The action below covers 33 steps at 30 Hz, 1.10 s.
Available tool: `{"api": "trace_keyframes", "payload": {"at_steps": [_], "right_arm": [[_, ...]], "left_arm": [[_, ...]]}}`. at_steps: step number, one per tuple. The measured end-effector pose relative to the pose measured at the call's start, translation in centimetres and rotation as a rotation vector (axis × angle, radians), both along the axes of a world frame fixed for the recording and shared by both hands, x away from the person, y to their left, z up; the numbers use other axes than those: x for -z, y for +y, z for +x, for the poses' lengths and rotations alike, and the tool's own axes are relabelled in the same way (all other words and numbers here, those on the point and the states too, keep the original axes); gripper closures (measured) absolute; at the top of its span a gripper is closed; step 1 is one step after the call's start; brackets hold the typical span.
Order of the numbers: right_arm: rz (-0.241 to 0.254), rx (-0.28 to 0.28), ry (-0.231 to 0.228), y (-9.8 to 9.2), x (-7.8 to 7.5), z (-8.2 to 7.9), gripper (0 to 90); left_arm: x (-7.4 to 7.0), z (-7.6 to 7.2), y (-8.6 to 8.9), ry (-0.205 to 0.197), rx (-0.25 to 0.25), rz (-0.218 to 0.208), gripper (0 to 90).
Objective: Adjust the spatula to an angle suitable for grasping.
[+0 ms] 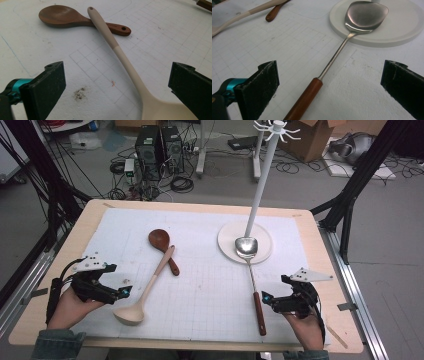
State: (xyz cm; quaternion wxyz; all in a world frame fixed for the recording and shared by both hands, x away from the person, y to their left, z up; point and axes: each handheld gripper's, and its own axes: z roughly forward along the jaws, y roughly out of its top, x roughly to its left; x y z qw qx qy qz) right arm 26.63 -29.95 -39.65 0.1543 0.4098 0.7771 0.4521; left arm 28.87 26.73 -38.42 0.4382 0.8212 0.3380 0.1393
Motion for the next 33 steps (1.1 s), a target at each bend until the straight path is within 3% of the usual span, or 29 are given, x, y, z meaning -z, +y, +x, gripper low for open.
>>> {"api": "trace_keyframes", "payload": {"at_steps": [13,33], "right_arm": [[0.023,0.004,0.010,-0.02,0.09,0.01,0.5],[0.016,-0.021,0.016,0.62,-0.30,0.88,0.5]], "left_arm": [[-0.05,-0.02,0.12,-0.005,-0.003,-0.007,1.7],[-0.06,-0.13,-0.10,-0.008,0.004,-0.009,1.8]]}}
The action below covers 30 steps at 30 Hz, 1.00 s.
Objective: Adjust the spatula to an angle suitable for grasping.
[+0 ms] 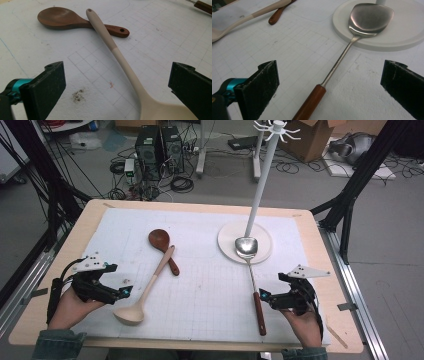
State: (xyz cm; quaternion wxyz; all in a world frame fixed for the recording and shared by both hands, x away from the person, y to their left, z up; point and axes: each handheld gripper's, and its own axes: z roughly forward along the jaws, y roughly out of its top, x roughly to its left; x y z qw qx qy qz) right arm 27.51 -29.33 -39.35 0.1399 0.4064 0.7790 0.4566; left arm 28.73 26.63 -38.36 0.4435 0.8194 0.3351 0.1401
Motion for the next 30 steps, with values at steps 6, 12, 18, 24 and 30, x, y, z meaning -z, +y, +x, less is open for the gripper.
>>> {"api": "trace_keyframes", "payload": {"at_steps": [6,12,18,24,30], "right_arm": [[-0.011,-0.019,0.015,0.5,-0.3,0.7,0.6],[-0.025,-0.027,0.023,0.8,-0.4,1.3,6.3],[-0.036,-0.022,0.068,1.2,-0.4,2.2,6.4],[-0.056,-0.025,0.095,1.6,-0.2,2.9,6.7],[-0.072,-0.004,0.116,1.5,0.0,3.4,16.9]], "left_arm": [[-0.1,-0.1,0.3,-0.002,-0.004,-0.010,1.7],[-0.1,0.0,0.3,-0.002,-0.001,-0.006,1.7],[-0.1,-0.1,0.4,-0.002,-0.007,-0.010,1.8],[0.0,0.0,0.4,-0.001,0.000,-0.004,1.8],[0.1,0.0,0.3,0.000,0.004,-0.006,1.8]]}}
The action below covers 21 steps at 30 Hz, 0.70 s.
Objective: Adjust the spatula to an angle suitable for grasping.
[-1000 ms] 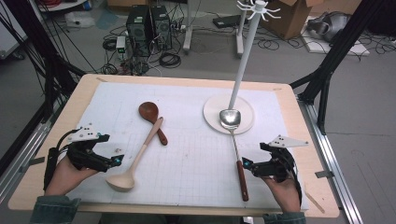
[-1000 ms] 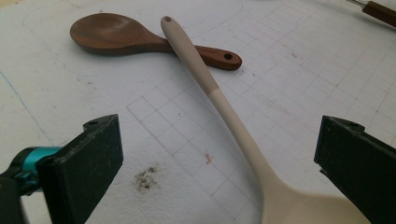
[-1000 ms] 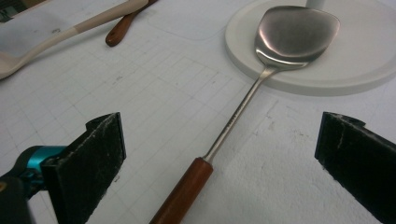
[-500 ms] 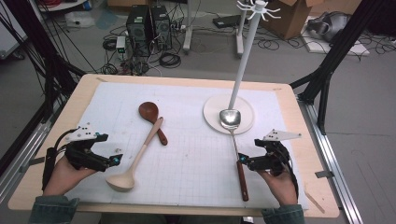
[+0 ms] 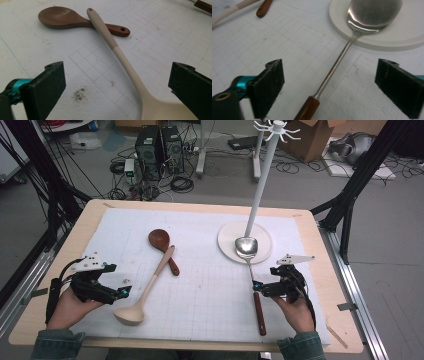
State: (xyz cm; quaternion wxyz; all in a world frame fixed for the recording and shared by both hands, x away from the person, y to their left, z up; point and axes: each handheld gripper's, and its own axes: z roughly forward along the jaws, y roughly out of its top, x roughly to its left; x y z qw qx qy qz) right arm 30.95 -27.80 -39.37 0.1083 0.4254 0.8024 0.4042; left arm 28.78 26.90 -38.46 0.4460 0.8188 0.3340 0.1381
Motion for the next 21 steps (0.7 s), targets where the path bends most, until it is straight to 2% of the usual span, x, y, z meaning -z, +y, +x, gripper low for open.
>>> {"api": "trace_keyframes", "payload": {"at_steps": [1,4,18,21], "right_arm": [[0.004,-0.012,0.005,-0.1,0.0,0.1,23.6],[-0.018,-0.005,0.018,0.0,0.3,0.4,21.8],[-0.065,0.011,0.108,1.4,1.4,1.6,42.0],[-0.060,0.011,0.126,1.6,1.7,1.8,45.3]], "left_arm": [[0.0,0.0,0.0,0.000,-0.001,-0.002,1.8],[0.0,0.0,0.1,0.001,-0.003,-0.002,1.8],[0.0,0.0,0.1,-0.006,-0.002,0.003,1.8],[-0.1,0.0,0.1,-0.008,-0.005,0.001,1.8]]}}
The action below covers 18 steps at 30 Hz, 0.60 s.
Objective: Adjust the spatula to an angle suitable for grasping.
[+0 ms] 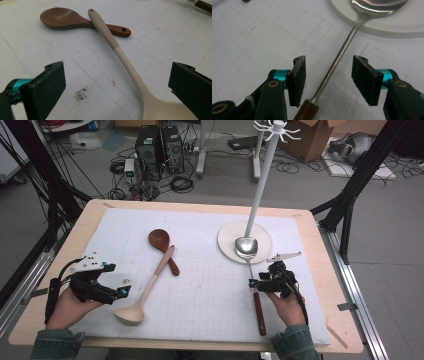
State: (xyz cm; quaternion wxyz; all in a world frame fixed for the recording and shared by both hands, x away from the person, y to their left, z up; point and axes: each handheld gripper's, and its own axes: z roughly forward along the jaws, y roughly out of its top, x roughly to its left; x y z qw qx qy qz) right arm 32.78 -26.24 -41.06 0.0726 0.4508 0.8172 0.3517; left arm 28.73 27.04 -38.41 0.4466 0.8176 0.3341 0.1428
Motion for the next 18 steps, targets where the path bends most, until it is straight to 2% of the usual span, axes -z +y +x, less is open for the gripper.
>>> {"api": "trace_keyframes", "payload": {"at_steps": [9,11,15,18], "right_arm": [[0.023,0.016,0.050,-0.1,0.7,0.5,52.4],[0.020,0.033,0.068,-0.1,0.9,0.6,53.8],[0.012,0.030,0.084,0.1,1.4,0.8,56.6],[-0.009,0.024,0.074,0.4,1.5,1.0,59.3]], "left_arm": [[0.1,0.0,-0.1,0.000,0.005,0.007,1.7],[0.1,0.0,-0.1,0.002,0.007,0.003,1.7],[0.1,0.1,-0.2,0.004,0.013,0.008,1.8],[0.2,0.1,-0.3,0.004,0.014,0.006,1.7]]}}
